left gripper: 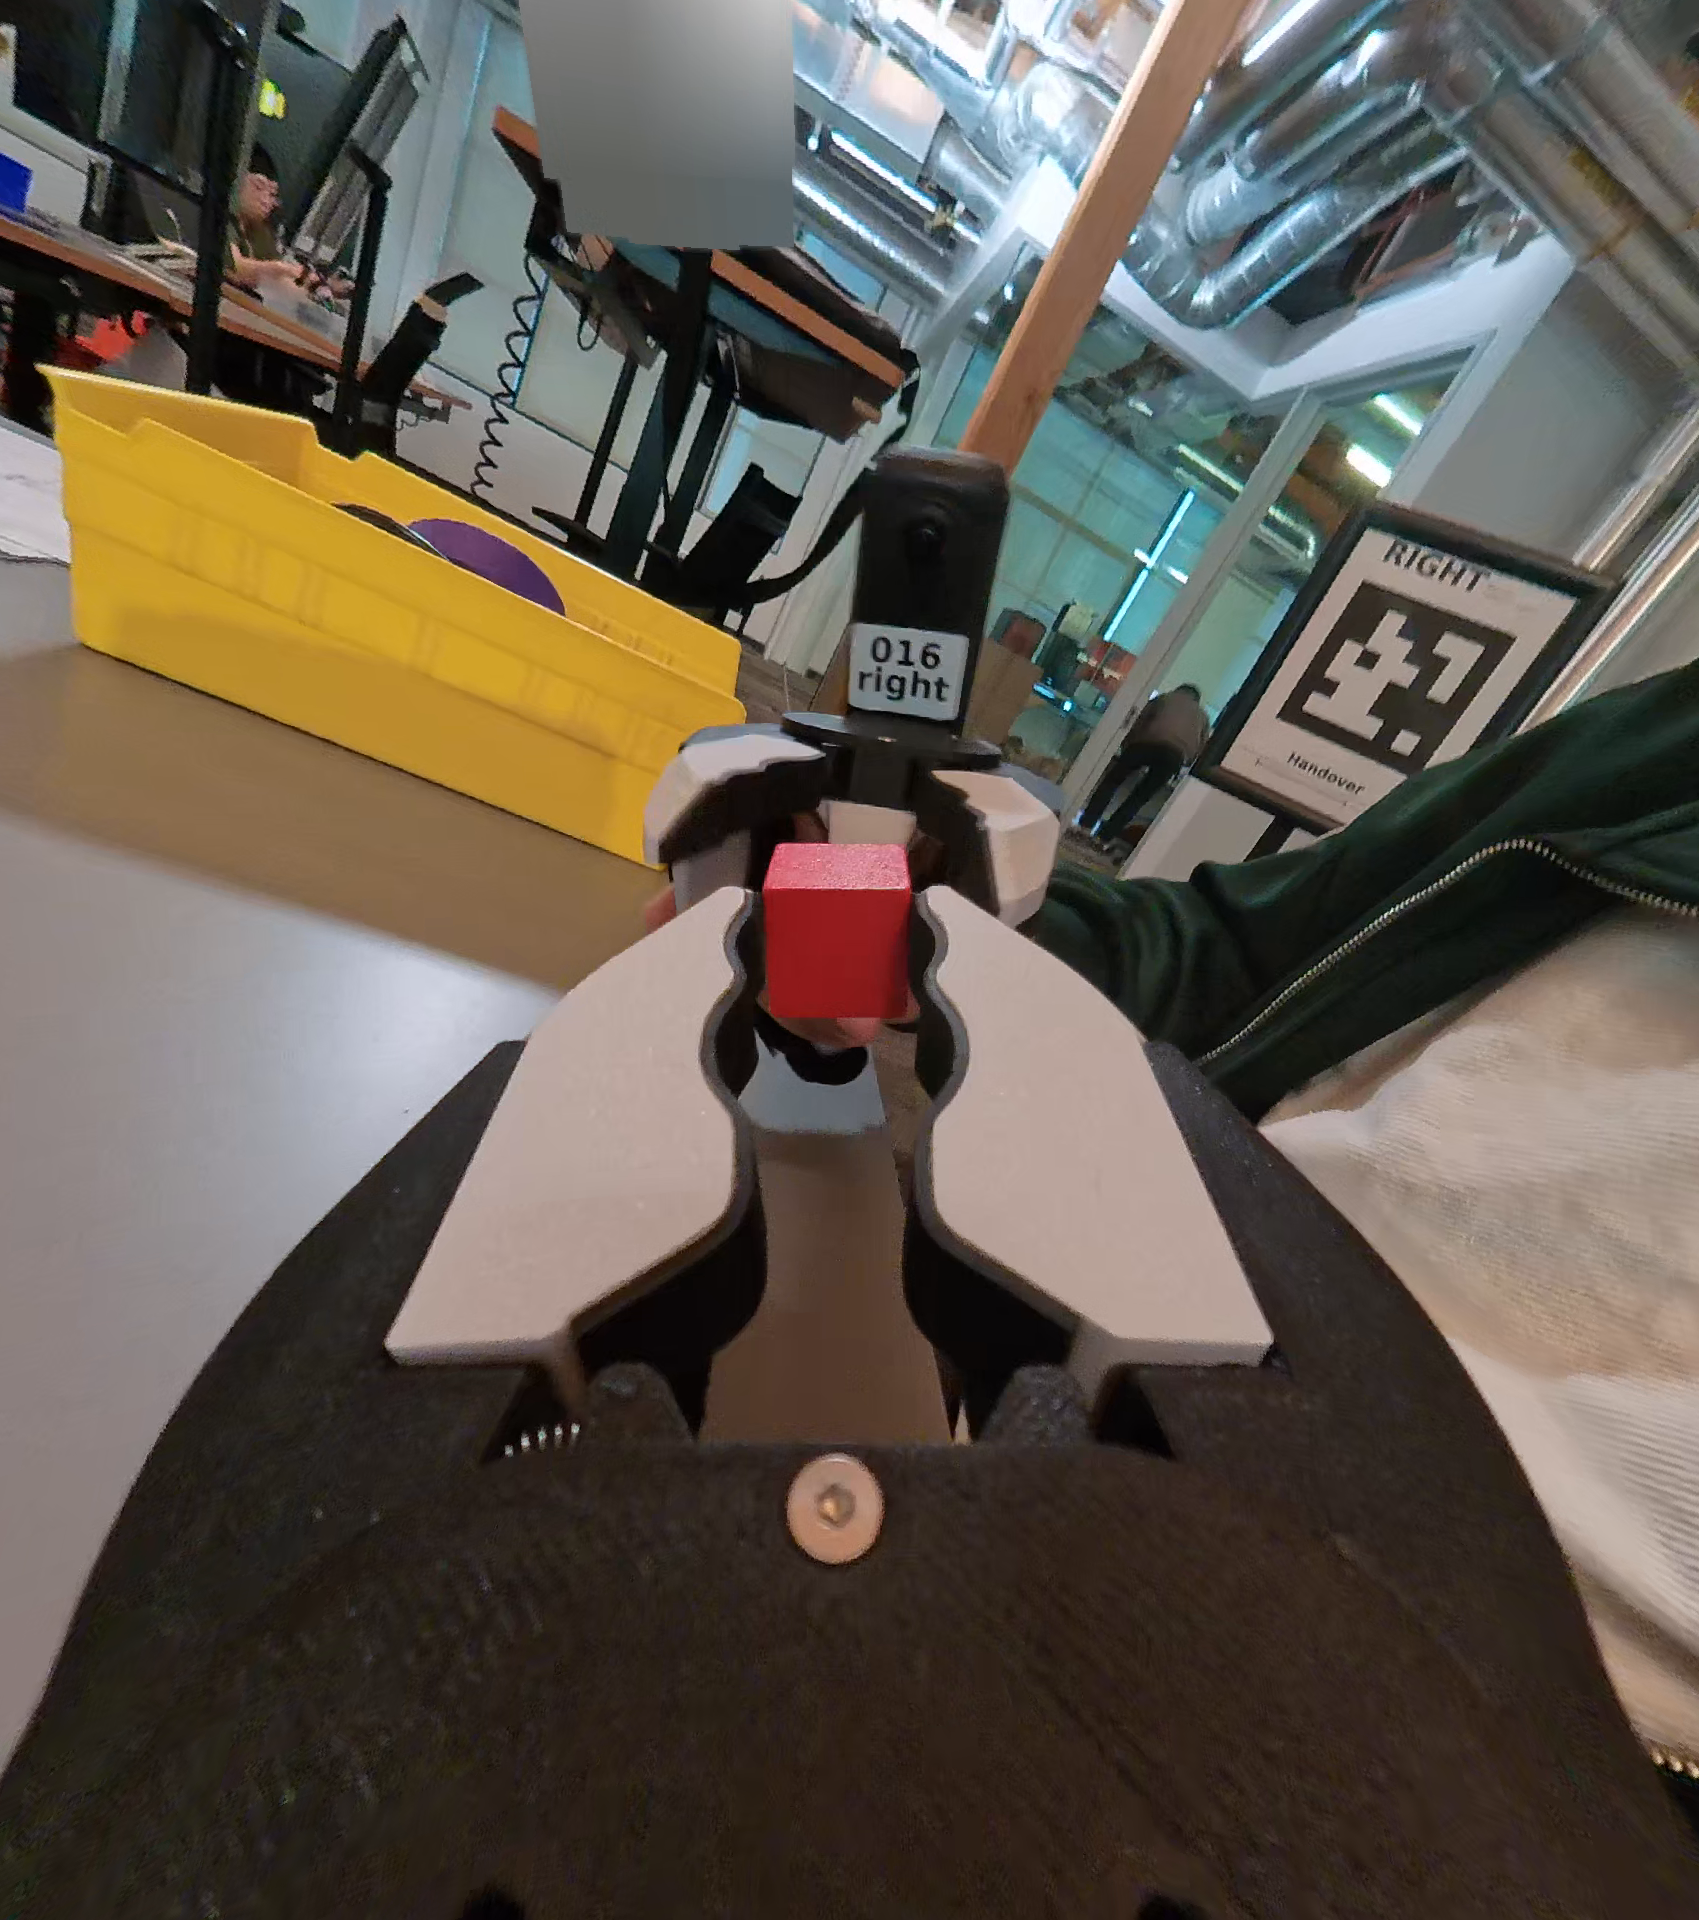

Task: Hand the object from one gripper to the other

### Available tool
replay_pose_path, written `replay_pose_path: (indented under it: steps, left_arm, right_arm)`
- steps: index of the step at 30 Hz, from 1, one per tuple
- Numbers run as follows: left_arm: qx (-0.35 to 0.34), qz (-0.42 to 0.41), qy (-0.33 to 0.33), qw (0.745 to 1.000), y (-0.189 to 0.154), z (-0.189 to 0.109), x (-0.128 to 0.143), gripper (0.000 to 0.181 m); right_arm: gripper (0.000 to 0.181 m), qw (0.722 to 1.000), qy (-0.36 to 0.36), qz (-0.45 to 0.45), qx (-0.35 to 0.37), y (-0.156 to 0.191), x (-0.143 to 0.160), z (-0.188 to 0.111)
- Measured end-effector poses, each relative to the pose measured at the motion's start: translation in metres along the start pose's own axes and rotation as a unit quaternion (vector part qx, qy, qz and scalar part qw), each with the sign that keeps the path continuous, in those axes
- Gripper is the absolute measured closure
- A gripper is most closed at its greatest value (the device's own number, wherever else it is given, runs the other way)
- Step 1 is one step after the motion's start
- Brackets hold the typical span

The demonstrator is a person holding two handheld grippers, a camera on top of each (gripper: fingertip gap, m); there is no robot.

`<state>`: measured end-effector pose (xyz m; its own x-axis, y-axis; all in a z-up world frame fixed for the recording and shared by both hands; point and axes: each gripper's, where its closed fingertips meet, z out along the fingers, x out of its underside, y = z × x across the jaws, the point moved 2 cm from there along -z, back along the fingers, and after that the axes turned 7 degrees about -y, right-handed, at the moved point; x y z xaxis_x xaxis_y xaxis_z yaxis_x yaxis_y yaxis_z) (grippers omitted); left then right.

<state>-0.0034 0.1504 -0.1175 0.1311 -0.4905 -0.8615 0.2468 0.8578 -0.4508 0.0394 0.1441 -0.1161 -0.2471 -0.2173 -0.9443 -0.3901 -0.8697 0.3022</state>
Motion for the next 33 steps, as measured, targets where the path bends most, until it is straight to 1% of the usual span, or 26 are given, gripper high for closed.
replay_pose_path:
  steps: [2, 4, 6, 8, 9, 10, 12, 14, 20, 27, 30, 33]
  left_arm:
    - [-0.001, -0.020, -0.013, 1.000, 0.003, -0.003, -0.003, 0.154]
    - [0.000, -0.045, -0.026, 0.999, 0.006, -0.005, -0.005, 0.154]
    - [0.009, -0.076, -0.032, 0.997, 0.007, -0.006, -0.006, 0.154]
    - [0.018, -0.110, -0.034, 0.993, 0.006, -0.005, -0.005, 0.153]
    - [0.024, -0.124, -0.032, 0.992, 0.006, -0.005, -0.004, 0.153]
    - [0.030, -0.137, -0.027, 0.990, 0.005, -0.004, -0.003, 0.154]
    - [0.040, -0.155, -0.014, 0.987, 0.004, -0.002, 0.001, 0.153]
    - [0.047, -0.164, 0.001, 0.985, 0.002, -0.001, 0.005, 0.153]
    - [0.063, -0.186, 0.009, 0.980, -0.001, 0.000, 0.007, 0.153]
    - [0.072, -0.198, 0.023, 0.977, -0.004, 0.003, 0.011, 0.153]
    - [0.078, -0.206, 0.025, 0.975, -0.005, 0.003, 0.012, 0.153]
    - [0.080, -0.204, 0.022, 0.975, -0.005, 0.004, 0.012, 0.152]
  right_arm:
    - [0.106, 0.998, -0.019, -0.065, 0.014, -0.001, -0.008, -0.002]
    - [0.102, 0.987, -0.017, -0.161, 0.013, 0.005, -0.012, -0.004]
    - [0.110, 0.958, 0.004, -0.286, 0.021, 0.010, -0.011, -0.004]
    - [0.118, 0.917, 0.024, -0.398, 0.027, 0.014, -0.007, -0.004]
    - [0.123, 0.900, 0.039, -0.433, 0.028, 0.015, -0.003, -0.004]
    - [0.126, 0.890, 0.055, -0.452, 0.027, 0.015, 0.002, -0.003]
    - [0.129, 0.883, 0.070, -0.463, 0.021, 0.016, 0.008, -0.001]
    - [0.133, 0.882, 0.069, -0.466, 0.017, 0.017, 0.008, -0.001]
    - [0.149, 0.875, 0.080, -0.477, 0.012, 0.015, 0.011, -0.004]
    - [0.151, 0.874, 0.077, -0.479, 0.000, 0.020, 0.013, -0.003]
    - [0.155, 0.874, 0.077, -0.481, -0.005, 0.021, 0.013, -0.003]
    - [0.155, 0.877, 0.075, -0.474, -0.008, 0.022, 0.013, -0.004]
